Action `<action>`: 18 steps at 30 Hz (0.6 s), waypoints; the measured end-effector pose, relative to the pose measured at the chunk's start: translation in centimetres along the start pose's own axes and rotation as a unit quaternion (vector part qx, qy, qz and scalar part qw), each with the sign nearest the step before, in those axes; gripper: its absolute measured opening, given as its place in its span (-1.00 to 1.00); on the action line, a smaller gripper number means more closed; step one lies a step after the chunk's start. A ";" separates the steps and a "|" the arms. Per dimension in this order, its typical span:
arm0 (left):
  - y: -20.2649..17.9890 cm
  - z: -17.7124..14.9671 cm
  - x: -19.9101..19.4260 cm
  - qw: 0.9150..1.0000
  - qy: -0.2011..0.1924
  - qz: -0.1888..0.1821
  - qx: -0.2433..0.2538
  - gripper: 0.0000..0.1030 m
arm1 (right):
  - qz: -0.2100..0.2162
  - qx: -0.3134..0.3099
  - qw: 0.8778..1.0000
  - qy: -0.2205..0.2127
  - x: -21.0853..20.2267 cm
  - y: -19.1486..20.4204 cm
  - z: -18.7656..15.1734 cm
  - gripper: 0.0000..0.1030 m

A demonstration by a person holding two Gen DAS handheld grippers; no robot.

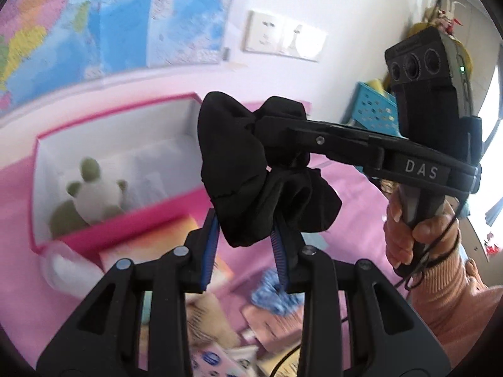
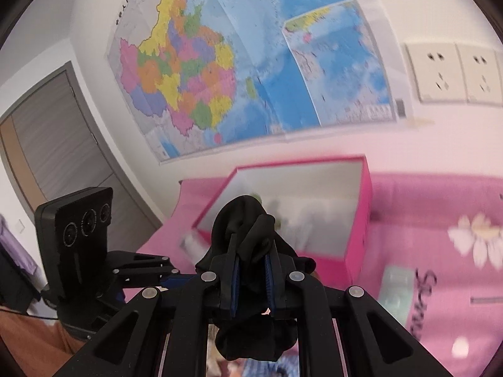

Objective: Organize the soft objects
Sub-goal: 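Lift the black scrunchie and carry it over the pink box, then open the right gripper to drop the scrunchie into the box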

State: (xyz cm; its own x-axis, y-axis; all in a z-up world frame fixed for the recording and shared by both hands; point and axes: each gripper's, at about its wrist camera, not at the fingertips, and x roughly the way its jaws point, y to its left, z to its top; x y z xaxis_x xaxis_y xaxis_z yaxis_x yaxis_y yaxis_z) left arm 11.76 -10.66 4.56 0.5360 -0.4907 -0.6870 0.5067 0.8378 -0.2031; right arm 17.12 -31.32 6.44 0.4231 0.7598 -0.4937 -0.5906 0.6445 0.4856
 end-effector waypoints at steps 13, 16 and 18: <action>4.9 4.1 4.2 0.998 0.023 0.043 -0.047 -0.33 | -0.035 -0.009 0.999 0.007 6.8 -2.0 5.5 -0.75; 5.5 4.2 5.7 0.996 0.041 0.058 -0.054 -0.33 | -0.055 -0.010 0.998 0.019 8.4 -2.7 5.6 -0.75; 6.0 4.1 6.6 0.994 0.055 0.076 -0.060 -0.33 | -0.061 -0.009 0.998 0.029 9.4 -3.2 5.7 -0.75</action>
State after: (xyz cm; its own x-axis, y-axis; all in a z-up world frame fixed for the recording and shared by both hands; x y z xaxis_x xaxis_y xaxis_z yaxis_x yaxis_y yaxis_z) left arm 21.11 -9.90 1.66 0.5204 -0.3326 -0.7864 0.3379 0.9261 -0.1681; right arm 26.86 -25.77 4.36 0.4524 0.6687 -0.5901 -0.5490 0.7303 0.4066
